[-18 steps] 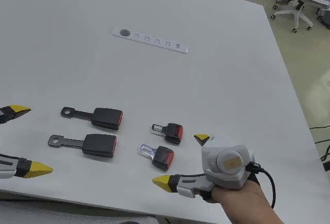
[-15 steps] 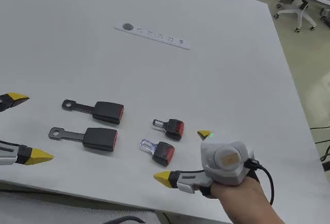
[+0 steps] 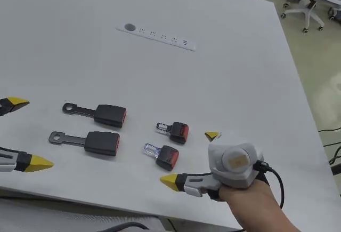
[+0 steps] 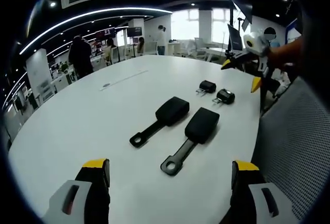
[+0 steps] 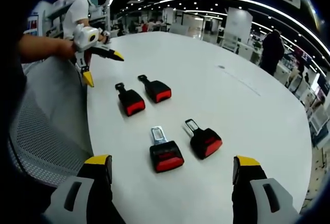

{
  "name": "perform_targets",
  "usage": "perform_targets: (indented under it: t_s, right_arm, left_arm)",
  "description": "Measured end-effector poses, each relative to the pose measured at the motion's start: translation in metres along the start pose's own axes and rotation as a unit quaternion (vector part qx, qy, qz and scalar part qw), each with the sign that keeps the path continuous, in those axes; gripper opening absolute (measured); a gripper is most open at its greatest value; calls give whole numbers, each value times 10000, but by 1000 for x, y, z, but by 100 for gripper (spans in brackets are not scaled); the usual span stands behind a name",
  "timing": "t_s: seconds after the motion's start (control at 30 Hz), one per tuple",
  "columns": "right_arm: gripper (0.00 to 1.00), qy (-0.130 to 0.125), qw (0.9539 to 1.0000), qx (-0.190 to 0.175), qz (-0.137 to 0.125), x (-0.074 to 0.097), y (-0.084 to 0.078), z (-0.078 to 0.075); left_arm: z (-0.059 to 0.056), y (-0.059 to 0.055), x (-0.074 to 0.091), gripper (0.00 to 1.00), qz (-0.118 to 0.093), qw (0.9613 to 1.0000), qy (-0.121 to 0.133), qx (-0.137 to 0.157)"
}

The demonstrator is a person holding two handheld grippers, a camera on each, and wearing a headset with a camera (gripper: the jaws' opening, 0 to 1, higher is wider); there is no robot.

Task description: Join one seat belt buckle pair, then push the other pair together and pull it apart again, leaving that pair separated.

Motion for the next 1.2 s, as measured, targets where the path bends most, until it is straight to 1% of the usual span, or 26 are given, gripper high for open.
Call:
perform_targets:
  t_s: [0.07,0.13,0.27,0.47,0.7,0.83,0.9,0.93,1.03,1.2]
  right_arm:
    - [99,3,10000,9,8,0,0,1]
    - [99,6,10000,4,16,0,-2,1]
    - [98,22,10000,37,72,2,-5,3]
    - [97,20,9999,22,142,1,-11,3]
    - [95,24,9999,-7,139,0,-7,9]
    - [95,36,9999,23,152,-2,-4,8]
    - [98,-49,9999,28,136,-1,-3,7]
    - [98,-47,9999,37,138,-1,-3,6]
    - [98,-39,9999,23,148,-1,-4,6]
    - [97,-3,9998,50,195,-3,-7,10]
  left_arm:
    - [-1,0,0,100,19,10000,-12,-16]
    - [-4,2,0,100,47,10000,-27,-57]
    - [-7,-2,-1,100,127,9998,-98,-139]
    - [-9,-1,-2,100,124,9997,-131,-165]
    - [-10,-2,-3,100,127,9997,-155,-160]
    - [-13,0,-3,100,145,9996,-184,-176]
    - [-14,0,-3,100,147,9995,-195,-177]
    - [-14,0,-3,100,152,9995,-201,-180]
    - [-13,-3,-4,99,151,9995,-212,-174]
    - [-16,-4,-4,99,206,9992,-251,-240]
Point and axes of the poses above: the centre of the closed fingertips' face, and the gripper's own axes: x roughly backward along the fingers, z roughly to its left, y roughly out of its top, the point moved 2 cm from there along x, roughly backward along the fingers, and after that the axes turned 13 degrees about -x, right-handed, at the moved point
